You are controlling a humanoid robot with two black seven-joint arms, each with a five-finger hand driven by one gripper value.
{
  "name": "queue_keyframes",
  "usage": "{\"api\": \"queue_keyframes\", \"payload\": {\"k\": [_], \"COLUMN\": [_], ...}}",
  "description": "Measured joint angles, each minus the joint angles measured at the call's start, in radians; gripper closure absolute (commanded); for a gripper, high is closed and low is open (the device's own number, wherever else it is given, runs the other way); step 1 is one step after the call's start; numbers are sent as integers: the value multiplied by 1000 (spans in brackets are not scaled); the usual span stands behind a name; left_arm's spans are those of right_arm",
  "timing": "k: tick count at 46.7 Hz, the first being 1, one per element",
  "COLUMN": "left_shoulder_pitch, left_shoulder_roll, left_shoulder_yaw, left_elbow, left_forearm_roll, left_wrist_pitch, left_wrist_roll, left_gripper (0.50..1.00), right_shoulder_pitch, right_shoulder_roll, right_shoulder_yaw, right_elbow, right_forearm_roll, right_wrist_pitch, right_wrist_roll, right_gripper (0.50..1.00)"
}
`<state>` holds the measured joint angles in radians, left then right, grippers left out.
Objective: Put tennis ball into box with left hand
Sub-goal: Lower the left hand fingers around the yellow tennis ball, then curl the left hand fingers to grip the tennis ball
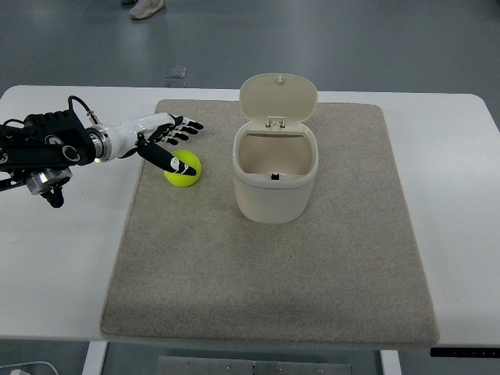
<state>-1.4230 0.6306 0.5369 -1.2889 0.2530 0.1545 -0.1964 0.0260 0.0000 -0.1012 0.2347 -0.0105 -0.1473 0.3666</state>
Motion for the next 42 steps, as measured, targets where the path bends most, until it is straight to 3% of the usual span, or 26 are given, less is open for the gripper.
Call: {"api": "queue_keyframes", "payload": {"k": [42], "left_shoulder_pitch": [51], "left_shoulder_roll": [-2], "left_shoulder_yaw": [-1], "left_elbow": [27], "left_forearm_roll": [46], "left_wrist_pitch": [10], "left_wrist_roll": [-35], "left_gripper": [572], "right_shoulder_pitch": [0], "right_shoulder_roll": [0], "right_shoulder_yaw": [0], "right_elbow": [0], "right_forearm_roll": [0], "right_wrist_pitch": [0], "right_wrist_roll": [0], "right_gripper": [562]}}
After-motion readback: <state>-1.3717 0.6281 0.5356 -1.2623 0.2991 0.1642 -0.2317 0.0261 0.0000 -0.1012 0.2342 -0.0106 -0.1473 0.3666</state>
